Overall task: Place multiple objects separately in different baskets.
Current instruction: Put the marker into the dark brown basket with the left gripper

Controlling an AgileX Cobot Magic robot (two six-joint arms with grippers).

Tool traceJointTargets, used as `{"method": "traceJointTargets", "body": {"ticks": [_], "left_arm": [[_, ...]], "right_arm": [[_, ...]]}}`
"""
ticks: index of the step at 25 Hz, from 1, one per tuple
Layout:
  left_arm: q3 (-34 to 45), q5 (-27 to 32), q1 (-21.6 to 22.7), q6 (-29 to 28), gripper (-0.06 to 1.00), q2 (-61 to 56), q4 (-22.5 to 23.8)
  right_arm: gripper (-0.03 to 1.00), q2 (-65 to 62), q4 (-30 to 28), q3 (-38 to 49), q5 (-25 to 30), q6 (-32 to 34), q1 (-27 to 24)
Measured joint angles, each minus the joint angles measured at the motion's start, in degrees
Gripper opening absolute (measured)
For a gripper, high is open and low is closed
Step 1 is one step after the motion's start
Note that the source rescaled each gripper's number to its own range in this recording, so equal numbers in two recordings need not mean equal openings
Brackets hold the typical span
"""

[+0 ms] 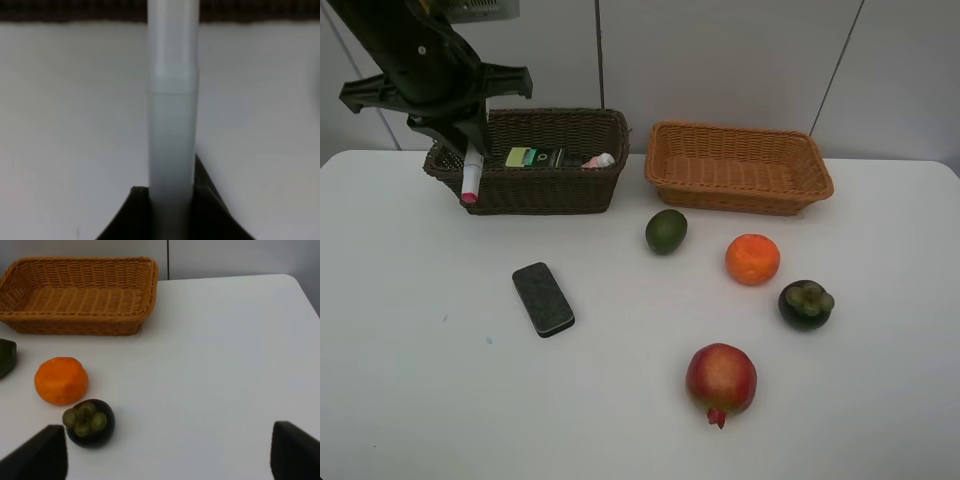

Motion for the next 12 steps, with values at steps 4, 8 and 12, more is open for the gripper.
{"method": "traceJointTargets", "body": {"ticks": [4,8,12], "left_arm": [[-13.8,1.5,4.9,3.4,0.0,9.3,-0.2],[-24.3,1.5,7.1,4.1,0.0,18.6,-0.2],[-29.8,1.1,7.6,4.3,0.03,25.1,0.3]], "right_arm": [[0.71,0.0,0.0,0.0,0.0,0.0,0.0],[0.71,0.0,0.0,0.0,0.0,0.0,0.0],[0.71,0.0,0.0,0.0,0.0,0.0,0.0]]}}
